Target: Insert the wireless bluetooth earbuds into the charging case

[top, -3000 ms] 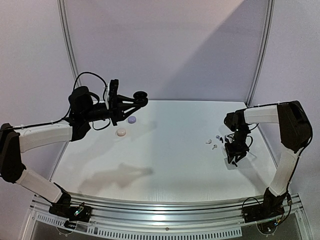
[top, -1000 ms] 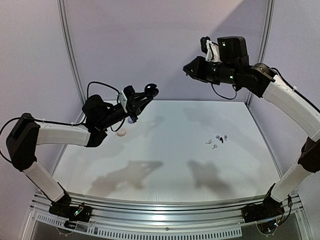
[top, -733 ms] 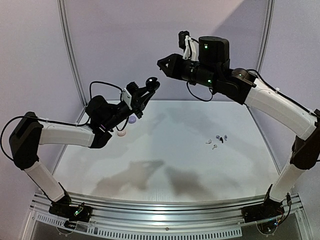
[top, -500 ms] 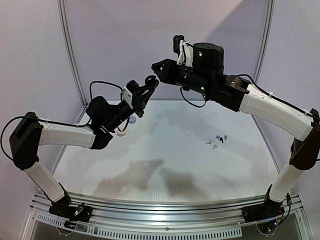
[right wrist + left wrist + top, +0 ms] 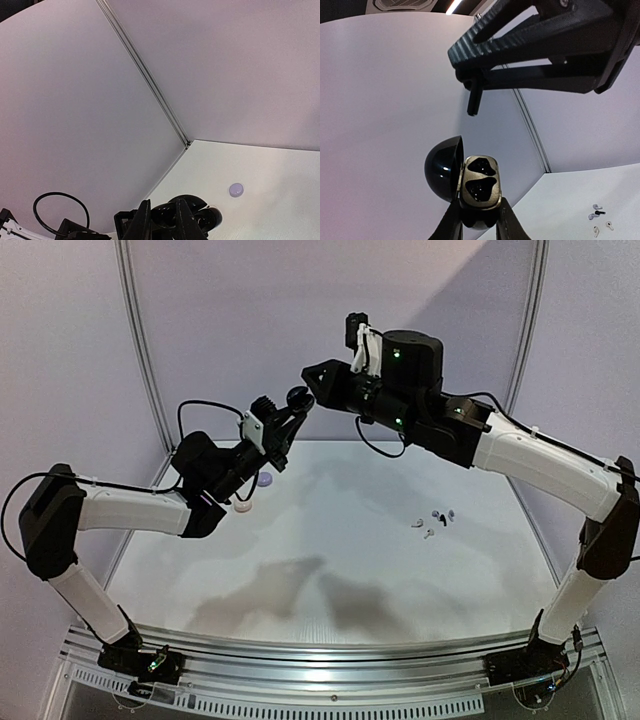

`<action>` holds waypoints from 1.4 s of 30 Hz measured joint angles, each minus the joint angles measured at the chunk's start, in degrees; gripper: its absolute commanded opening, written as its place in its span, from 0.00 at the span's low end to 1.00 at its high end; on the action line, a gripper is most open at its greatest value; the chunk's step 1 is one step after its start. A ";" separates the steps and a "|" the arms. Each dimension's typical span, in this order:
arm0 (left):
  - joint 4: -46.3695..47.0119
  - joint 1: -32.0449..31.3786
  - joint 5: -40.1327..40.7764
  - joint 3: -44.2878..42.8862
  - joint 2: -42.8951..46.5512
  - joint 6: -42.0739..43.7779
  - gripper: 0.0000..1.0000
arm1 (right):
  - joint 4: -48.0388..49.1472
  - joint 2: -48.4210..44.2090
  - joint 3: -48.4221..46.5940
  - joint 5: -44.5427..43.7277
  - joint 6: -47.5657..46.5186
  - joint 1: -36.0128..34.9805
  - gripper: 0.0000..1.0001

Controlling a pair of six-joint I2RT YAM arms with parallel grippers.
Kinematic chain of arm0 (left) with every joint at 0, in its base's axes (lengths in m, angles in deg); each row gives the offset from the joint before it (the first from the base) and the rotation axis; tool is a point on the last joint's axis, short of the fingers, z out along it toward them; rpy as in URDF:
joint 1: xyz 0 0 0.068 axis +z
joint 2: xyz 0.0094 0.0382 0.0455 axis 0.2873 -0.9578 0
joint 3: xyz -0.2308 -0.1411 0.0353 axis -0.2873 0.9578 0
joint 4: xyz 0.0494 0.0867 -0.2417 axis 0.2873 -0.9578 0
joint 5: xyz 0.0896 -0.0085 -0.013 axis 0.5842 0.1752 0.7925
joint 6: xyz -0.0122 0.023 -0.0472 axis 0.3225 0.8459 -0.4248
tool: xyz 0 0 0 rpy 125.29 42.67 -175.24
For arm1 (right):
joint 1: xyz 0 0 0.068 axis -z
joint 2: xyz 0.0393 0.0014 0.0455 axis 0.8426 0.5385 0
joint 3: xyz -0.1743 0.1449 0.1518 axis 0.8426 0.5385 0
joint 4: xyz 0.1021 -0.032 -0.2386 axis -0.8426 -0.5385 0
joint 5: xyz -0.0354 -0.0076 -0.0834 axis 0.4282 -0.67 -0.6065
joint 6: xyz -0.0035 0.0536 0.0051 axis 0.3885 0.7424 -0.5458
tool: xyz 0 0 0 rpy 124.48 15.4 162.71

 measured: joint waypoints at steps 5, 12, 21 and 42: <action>0.57 0.00 0.09 0.00 0.00 -0.31 0.00 | -0.35 2.05 -0.61 0.04 0.20 0.00 0.00; 0.20 0.20 0.39 0.00 -0.02 -0.83 0.00 | -0.74 3.87 -1.25 -0.15 -0.04 -0.11 0.00; 0.70 0.35 0.57 0.00 -0.02 -1.20 0.00 | -3.13 3.87 -2.10 -1.62 -1.20 -0.17 0.00; 0.33 0.50 0.52 0.02 -0.02 -1.86 0.00 | -4.22 3.85 -2.29 -2.69 -0.81 -0.22 0.00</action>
